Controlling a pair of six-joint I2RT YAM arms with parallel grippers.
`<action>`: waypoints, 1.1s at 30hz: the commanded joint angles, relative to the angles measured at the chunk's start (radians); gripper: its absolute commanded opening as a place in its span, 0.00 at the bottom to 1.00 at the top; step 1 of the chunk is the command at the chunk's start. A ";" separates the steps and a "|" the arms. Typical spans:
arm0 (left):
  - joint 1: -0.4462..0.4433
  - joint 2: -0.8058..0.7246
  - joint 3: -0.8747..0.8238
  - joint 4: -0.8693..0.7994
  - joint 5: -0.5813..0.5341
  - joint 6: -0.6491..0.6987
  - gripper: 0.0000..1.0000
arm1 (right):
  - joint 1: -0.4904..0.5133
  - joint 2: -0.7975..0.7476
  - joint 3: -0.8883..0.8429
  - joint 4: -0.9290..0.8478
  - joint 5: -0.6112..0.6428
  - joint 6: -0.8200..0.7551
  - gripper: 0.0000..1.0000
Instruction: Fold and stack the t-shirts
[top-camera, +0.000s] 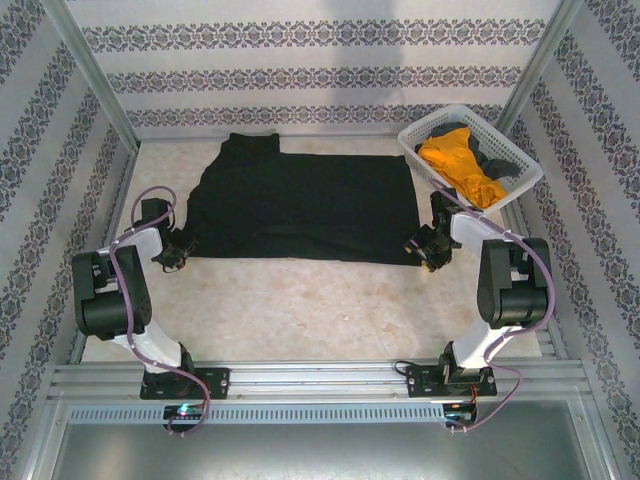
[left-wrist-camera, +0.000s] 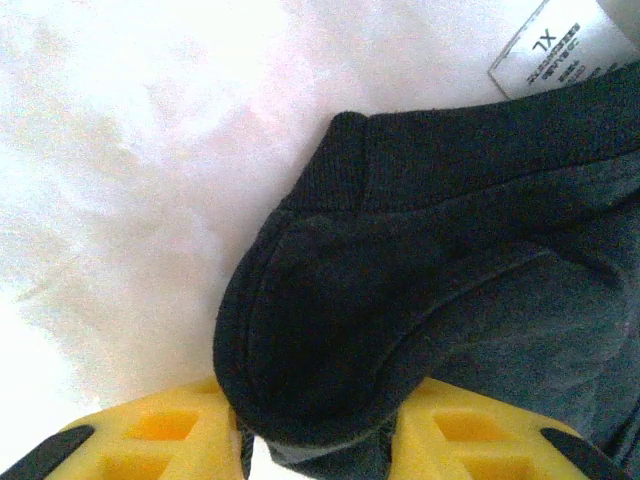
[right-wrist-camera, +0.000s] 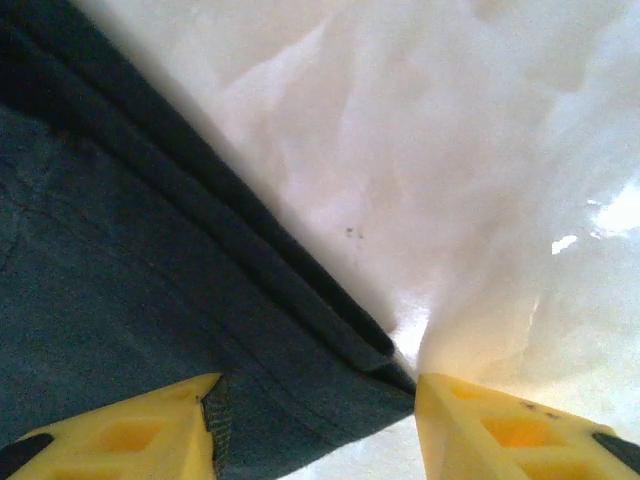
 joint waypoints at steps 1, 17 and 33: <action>0.003 0.045 0.030 0.125 0.010 0.032 0.35 | 0.012 -0.033 -0.027 -0.038 0.033 0.044 0.53; 0.005 -0.006 0.173 0.078 0.023 0.032 0.00 | 0.029 0.097 0.336 -0.006 0.075 0.022 0.00; 0.002 -0.352 -0.011 -0.080 -0.093 -0.024 0.00 | 0.011 -0.123 0.112 -0.034 0.074 0.024 0.00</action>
